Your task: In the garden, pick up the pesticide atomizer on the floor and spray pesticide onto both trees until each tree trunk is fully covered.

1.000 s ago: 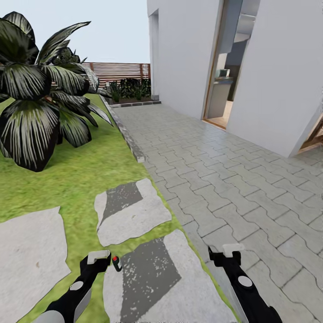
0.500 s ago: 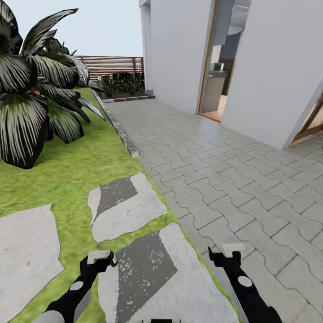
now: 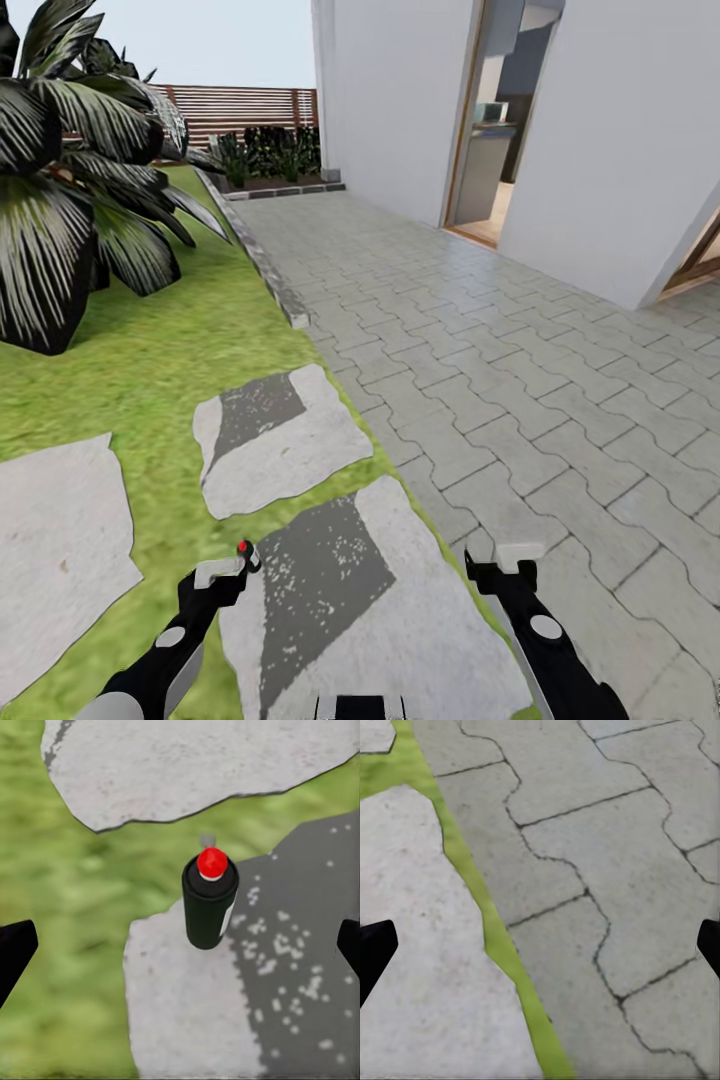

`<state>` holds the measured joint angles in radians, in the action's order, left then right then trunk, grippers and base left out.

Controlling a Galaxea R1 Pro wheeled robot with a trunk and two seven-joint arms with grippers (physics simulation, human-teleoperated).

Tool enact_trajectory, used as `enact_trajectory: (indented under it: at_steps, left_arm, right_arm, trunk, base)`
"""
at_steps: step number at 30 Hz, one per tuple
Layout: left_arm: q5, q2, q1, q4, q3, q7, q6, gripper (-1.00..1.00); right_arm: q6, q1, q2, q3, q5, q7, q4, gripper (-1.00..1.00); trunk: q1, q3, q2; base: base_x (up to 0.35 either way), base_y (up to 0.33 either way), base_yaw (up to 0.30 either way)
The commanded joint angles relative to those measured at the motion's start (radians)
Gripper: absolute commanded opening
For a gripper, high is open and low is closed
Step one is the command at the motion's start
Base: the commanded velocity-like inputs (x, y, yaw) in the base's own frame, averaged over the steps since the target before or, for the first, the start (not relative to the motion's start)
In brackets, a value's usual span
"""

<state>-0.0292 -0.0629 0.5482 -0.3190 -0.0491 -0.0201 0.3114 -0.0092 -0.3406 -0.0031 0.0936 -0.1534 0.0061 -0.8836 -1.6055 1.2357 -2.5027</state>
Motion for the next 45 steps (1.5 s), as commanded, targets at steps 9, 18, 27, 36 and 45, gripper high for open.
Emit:
enact_trajectory:
  at_steps: [9,18,27,36,45]
  left_arm:
    - [0.0,0.0,0.0,0.0,0.0,0.0,0.0,1.0]
    - [0.0,0.0,0.0,-0.002,-0.001,0.0,0.0,1.0]
    - [0.0,0.0,0.0,-0.002,-0.001,-0.001,0.0,1.0]
    - [0.0,0.0,0.0,-0.002,0.0,-0.001,0.0,1.0]
    - [0.0,0.0,0.0,-0.004,0.0,-0.001,0.021,1.0]
  right_arm:
    - [0.0,0.0,0.0,0.0,0.0,0.0,0.0,1.0]
    - [-0.002,0.0,0.0,-0.001,0.0,0.0,-0.001,1.0]
    - [-0.002,0.0,-0.002,0.0,-0.001,0.0,0.002,1.0]
    - [-0.002,0.0,-0.003,0.0,-0.002,0.0,0.001,1.0]
    - [-0.003,0.0,-0.003,0.0,-0.002,0.0,0.002,1.0]
  trunk:
    - [-0.004,0.049,-0.002]
    - [-0.008,0.087,-0.004]
    - [-0.012,0.122,-0.006]
    - [-0.016,0.156,-0.008]
    - [-0.02,0.191,-0.011]
  base:
    - [0.0,0.0,0.0]
    - [0.0,0.0,0.0]
    - [0.0,0.0,0.0]
    - [0.0,0.0,0.0]
    - [0.0,0.0,0.0]
